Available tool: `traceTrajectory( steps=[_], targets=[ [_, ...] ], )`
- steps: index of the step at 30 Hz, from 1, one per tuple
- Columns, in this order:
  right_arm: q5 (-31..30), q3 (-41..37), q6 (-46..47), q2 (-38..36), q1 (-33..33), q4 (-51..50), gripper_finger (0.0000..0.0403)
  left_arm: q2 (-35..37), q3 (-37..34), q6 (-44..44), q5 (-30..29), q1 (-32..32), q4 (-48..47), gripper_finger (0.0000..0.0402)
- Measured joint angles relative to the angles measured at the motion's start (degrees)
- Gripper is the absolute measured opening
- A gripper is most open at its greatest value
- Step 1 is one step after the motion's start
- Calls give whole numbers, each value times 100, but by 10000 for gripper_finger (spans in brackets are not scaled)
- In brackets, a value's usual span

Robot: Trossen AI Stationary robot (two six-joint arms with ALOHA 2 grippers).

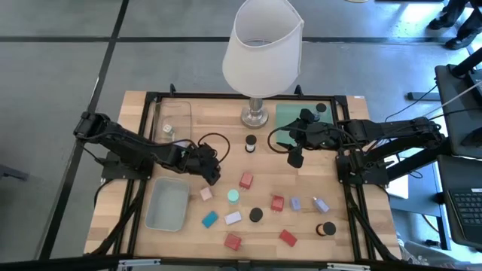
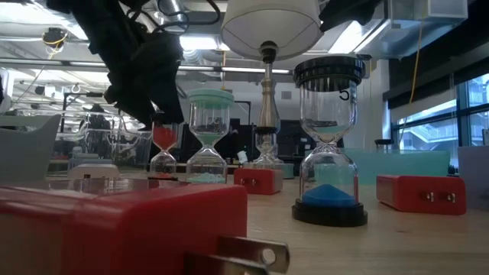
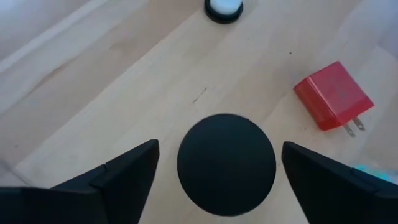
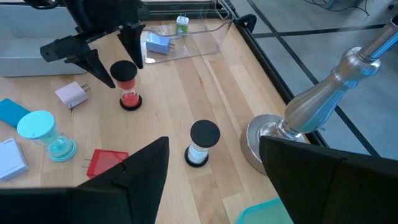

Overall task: Pick & Place Office items
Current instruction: Put the red hourglass into the green bin

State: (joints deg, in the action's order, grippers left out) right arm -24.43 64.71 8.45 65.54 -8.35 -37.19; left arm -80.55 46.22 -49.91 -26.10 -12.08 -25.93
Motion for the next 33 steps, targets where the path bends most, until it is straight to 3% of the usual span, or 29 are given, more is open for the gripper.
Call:
traceTrajectory(
  steps=[11,17,25,30,33],
  targets=[
    [0,0,0,1,-1,0,253,0,0,115,43,-137,-45,207],
    [0,0,1,1,0,0,253,0,63,409,-55,-146,100,203],
    [0,0,0,0,-1,0,253,0,470,1453,-900,-151,899,184],
    [-2,0,1,1,-1,0,253,2,572,2331,-1189,-192,1962,142],
    [-2,0,0,1,0,0,253,2,570,2381,-1067,-175,1996,108]
  ],
)
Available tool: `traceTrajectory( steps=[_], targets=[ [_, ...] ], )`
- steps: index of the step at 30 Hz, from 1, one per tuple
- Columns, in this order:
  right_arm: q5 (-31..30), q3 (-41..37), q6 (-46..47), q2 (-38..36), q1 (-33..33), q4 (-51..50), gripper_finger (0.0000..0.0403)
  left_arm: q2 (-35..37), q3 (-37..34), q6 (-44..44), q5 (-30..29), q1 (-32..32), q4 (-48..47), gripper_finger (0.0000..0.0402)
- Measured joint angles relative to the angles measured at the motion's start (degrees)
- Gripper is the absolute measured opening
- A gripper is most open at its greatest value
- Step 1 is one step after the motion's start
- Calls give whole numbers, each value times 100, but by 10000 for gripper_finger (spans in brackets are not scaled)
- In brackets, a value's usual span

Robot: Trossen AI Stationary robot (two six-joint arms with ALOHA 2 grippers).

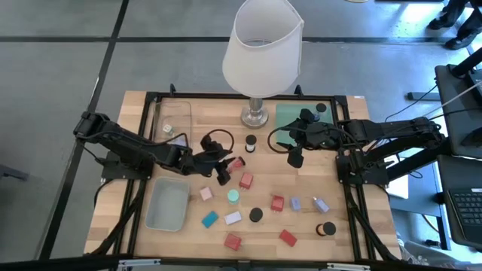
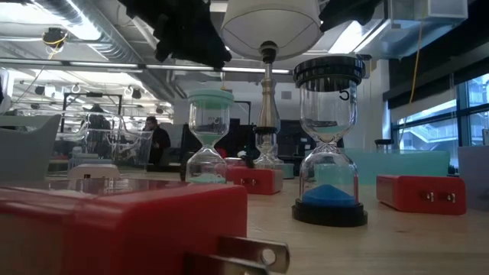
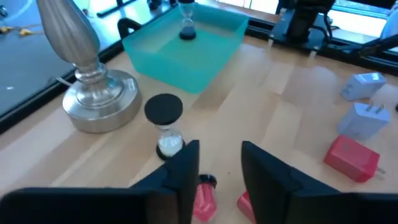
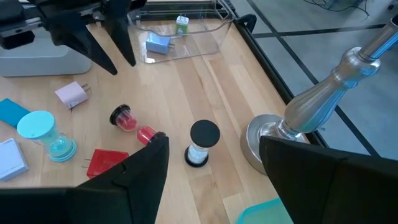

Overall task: Pick & Place Office items
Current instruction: Put the red hourglass into the green bin

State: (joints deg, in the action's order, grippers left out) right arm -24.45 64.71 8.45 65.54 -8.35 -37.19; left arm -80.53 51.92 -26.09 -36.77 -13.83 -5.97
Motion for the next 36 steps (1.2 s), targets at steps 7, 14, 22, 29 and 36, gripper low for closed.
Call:
traceTrajectory(
  steps=[7,14,22,29,36],
  targets=[
    [0,0,1,-1,-1,0,253,0,0,231,310,9,-87,56],
    [0,0,1,-1,-1,-2,253,0,-6,277,685,11,-624,73],
    [0,0,0,1,1,0,253,0,-18,-27,939,-17,-1534,172],
    [0,0,2,0,-1,0,253,0,-567,-288,706,-160,-1485,250],
    [2,0,2,-1,-2,0,253,-4,-1152,-1032,527,-189,-726,282]
  ],
)
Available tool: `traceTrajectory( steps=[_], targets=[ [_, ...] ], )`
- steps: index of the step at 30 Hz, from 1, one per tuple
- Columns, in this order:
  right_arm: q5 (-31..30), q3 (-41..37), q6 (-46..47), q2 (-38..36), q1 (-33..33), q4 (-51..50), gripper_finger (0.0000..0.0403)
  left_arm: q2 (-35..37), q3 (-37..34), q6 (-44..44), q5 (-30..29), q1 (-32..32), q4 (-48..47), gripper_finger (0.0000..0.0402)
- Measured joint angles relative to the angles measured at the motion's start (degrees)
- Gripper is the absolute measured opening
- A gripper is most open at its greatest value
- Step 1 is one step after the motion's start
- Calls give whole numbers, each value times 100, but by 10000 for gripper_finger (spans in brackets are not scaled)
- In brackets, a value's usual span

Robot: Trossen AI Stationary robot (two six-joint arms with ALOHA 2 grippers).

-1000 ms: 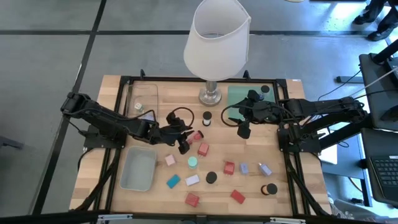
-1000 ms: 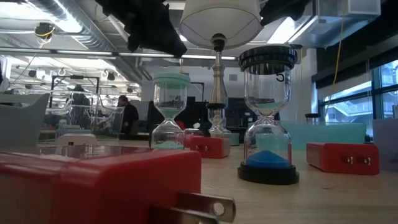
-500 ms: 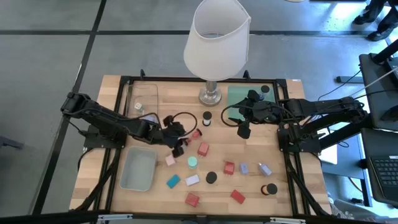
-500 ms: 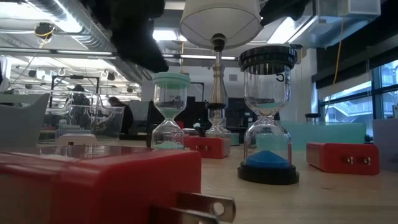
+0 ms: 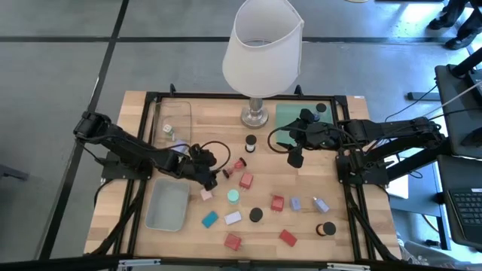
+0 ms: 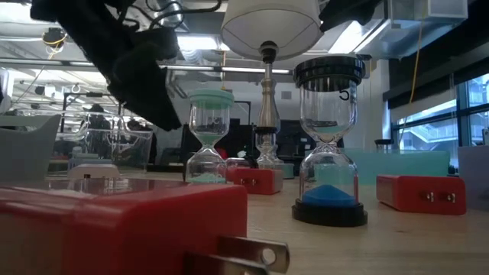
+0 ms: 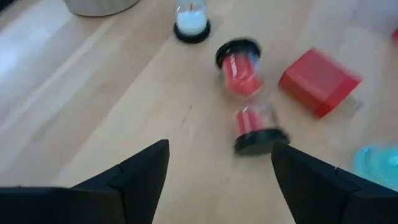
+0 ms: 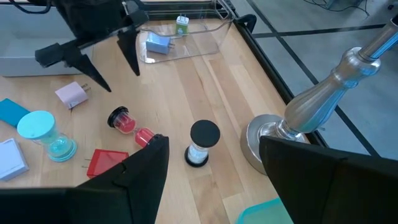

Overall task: Pick & Place Office items
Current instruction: Put the red hourglass into the green bin

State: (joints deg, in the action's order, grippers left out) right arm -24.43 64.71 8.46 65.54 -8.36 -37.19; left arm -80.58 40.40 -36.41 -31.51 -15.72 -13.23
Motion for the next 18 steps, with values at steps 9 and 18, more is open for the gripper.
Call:
traceTrajectory(
  steps=[9,18],
  targets=[
    [0,0,-1,1,1,0,253,0,-837,-440,-340,-290,1725,279],
    [-2,0,1,1,1,0,253,0,-1484,-656,-1705,-778,2370,279]
  ],
)
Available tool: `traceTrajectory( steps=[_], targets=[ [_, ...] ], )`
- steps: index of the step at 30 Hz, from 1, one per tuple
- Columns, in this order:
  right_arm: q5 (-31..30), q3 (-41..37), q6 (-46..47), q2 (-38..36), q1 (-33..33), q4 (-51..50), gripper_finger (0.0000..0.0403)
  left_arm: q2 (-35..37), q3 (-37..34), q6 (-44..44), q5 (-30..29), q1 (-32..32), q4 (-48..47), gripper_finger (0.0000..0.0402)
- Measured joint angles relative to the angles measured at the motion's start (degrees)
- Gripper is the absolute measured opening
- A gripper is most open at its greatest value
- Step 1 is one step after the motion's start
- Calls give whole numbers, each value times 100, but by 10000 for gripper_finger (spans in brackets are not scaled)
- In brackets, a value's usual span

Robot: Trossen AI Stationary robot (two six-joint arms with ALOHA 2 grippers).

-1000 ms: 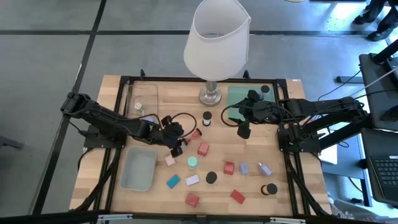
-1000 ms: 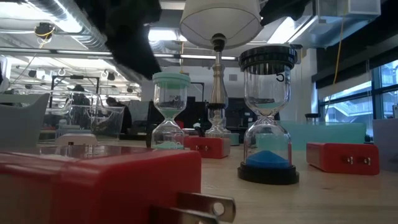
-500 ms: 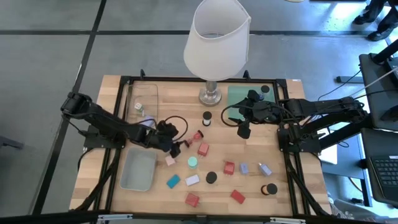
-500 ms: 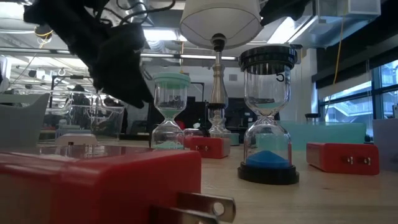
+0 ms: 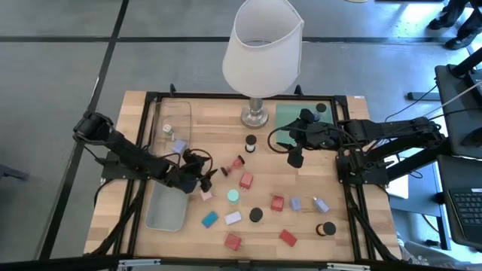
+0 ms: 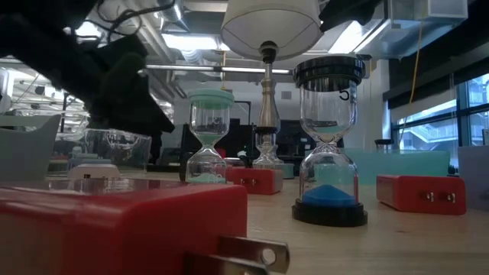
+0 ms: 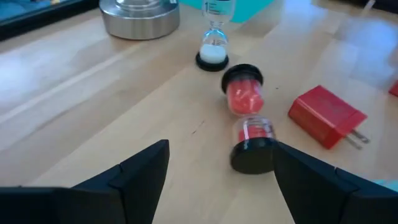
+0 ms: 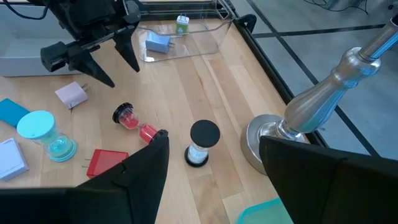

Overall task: Pick & Place Office items
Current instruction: Put the red hourglass into the green bin

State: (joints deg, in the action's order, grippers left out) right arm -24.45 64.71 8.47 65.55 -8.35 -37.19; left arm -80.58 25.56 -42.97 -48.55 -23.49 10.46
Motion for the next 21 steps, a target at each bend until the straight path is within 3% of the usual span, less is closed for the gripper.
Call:
traceTrajectory(
  steps=[8,14,21],
  targets=[
    [1,0,-1,0,0,0,253,0,-49,75,-146,-58,253,279],
    [1,0,-1,-1,0,0,253,0,-48,857,-142,-58,1036,279],
    [1,0,-2,0,1,0,253,-308,326,1186,8,-38,835,300]
  ],
)
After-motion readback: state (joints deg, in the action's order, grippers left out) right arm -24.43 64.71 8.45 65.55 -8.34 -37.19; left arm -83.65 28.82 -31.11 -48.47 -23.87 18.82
